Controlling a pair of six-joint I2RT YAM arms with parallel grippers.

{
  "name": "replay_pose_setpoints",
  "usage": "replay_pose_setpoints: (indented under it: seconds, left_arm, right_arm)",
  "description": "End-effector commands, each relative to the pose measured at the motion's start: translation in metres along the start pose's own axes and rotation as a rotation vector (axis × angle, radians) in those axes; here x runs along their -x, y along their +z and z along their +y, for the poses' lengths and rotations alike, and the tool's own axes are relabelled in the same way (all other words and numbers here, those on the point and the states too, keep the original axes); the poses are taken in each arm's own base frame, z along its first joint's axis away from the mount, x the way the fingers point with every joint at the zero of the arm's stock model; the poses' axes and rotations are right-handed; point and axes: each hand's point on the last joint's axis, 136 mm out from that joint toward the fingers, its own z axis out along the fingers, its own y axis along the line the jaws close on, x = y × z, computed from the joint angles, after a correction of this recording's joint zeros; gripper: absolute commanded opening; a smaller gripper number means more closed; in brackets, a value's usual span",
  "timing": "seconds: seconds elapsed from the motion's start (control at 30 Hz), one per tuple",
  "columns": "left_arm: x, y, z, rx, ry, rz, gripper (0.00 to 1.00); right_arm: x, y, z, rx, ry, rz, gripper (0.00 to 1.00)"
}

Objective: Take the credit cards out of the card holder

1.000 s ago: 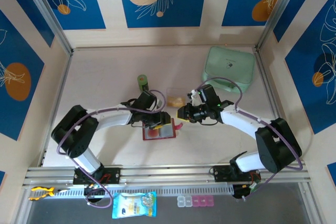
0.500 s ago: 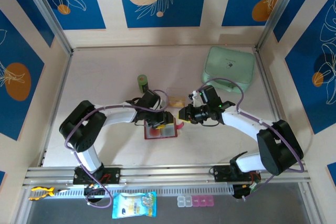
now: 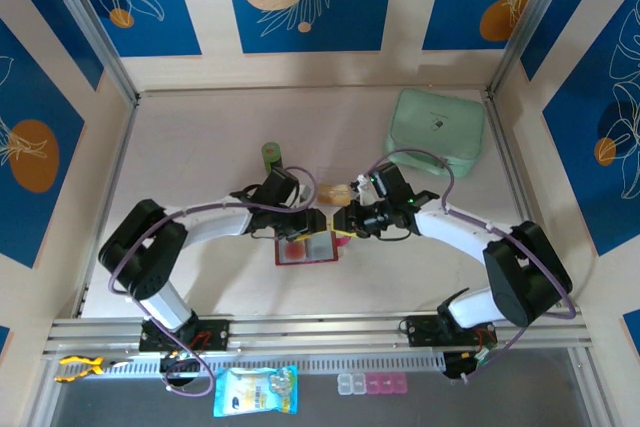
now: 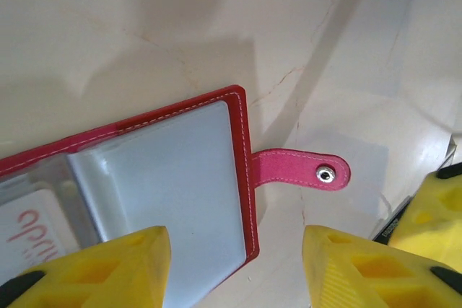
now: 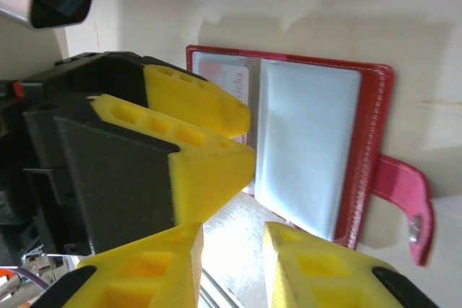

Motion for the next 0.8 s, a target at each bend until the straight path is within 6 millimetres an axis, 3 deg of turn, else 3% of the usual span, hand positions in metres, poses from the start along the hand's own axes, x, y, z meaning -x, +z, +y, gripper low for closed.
replay_pose_setpoints:
  seconds: [0.0,0.3,0.5,0.77]
  left_arm:
    - [-0.001,-0.013,0.017,0.031,-0.007,-0.021,0.51]
    - [-0.006,-0.034,0.050,0.041,-0.061,-0.058,0.49]
    - [-0.012,-0.037,0.064,0.038,-0.085,-0.058,0.46]
    - [-0.021,-0.031,0.073,0.037,-0.106,-0.025,0.30]
  right_arm:
    - [0.000,0.007,0.011,-0.001,-0.001,0.028,0.28]
    - [-0.005,0.038,0.026,-0.035,-0.028,0.089,0.28]
    - [-0.010,0.059,0.028,-0.063,-0.027,0.132,0.28]
    - [-0.014,0.078,0.023,-0.111,-0.023,0.179,0.28]
